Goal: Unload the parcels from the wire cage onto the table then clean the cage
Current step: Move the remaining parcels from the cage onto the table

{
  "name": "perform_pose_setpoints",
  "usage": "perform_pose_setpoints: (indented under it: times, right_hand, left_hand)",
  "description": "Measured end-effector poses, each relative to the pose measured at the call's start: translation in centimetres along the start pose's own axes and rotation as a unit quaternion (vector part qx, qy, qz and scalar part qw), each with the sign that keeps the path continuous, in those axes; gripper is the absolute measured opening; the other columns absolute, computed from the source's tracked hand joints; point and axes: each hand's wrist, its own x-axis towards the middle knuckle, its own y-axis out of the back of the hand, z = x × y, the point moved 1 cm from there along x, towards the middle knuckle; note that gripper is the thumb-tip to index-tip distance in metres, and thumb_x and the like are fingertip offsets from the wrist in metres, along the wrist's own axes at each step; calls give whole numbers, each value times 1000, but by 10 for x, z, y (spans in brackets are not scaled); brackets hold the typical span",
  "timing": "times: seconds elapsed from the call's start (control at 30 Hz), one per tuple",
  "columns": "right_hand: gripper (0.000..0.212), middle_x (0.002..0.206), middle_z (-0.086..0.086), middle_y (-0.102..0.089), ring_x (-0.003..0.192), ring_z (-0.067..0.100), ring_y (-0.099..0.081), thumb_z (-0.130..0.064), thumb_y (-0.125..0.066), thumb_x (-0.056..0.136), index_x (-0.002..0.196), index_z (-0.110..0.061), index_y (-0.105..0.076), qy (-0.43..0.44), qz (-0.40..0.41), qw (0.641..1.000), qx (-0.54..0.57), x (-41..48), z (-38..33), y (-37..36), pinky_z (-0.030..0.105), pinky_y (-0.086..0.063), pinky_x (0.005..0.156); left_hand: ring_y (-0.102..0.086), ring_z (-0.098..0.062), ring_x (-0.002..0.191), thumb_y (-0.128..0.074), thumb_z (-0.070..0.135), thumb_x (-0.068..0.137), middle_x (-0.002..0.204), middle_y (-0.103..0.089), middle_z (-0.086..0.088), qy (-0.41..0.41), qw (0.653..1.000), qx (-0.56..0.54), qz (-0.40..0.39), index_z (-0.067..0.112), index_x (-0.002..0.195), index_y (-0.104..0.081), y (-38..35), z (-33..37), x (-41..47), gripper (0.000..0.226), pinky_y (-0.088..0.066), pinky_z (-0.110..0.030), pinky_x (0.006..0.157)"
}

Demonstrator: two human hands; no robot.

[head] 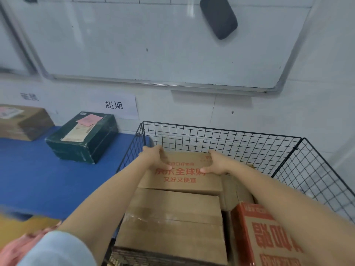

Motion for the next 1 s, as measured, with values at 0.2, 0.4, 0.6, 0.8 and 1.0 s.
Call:
perform_pose_setpoints:
  times: [0.2,0.4,0.6,0.8,1.0]
  right_hand:
    - [80,127,6,-53,113,26,-56,-36,-75,80,142,-16,-28,-5,70,989,129,-38,5,42,38,-51,89]
    - [46,114,8,-56,94,23,-57,-47,-50,95,125,-17,-32,5,176,968,178,-76,6,89,39,-49,71]
    - [85,140,13,-37,117,31,-50,-48,-59,83,147,-12,-17,-8,190,958,216,-102,0,104,45,-49,89]
    - [91,147,16,-23,130,33,-40,-47,-63,88,147,-3,-10,-27,235,943,232,-114,-8,89,40,-40,100]
    - [110,142,13,-32,128,30,-41,-35,-88,64,143,-4,-18,-42,218,945,239,-121,-9,68,41,-40,107]
  left_hand:
    - [-51,-28,110,-50,54,90,120,-50,-6,-15,975,-216,56,17,124,-48,47,16,-34,50,-49,-42,86]
    - [-56,-22,94,-66,28,88,104,-60,-10,7,923,-369,111,5,92,-56,76,34,-68,25,-56,-46,80]
    - [-57,-27,110,-78,27,78,113,-58,-10,11,926,-370,77,4,93,-56,86,39,-86,36,-55,-42,84]
    - [-60,-33,107,-78,13,74,117,-62,-16,2,924,-379,55,-1,104,-59,88,32,-81,38,-53,-49,90]
    - [-47,-42,121,-81,32,72,138,-44,-17,45,885,-462,31,5,128,-42,74,19,-98,73,-47,-65,85]
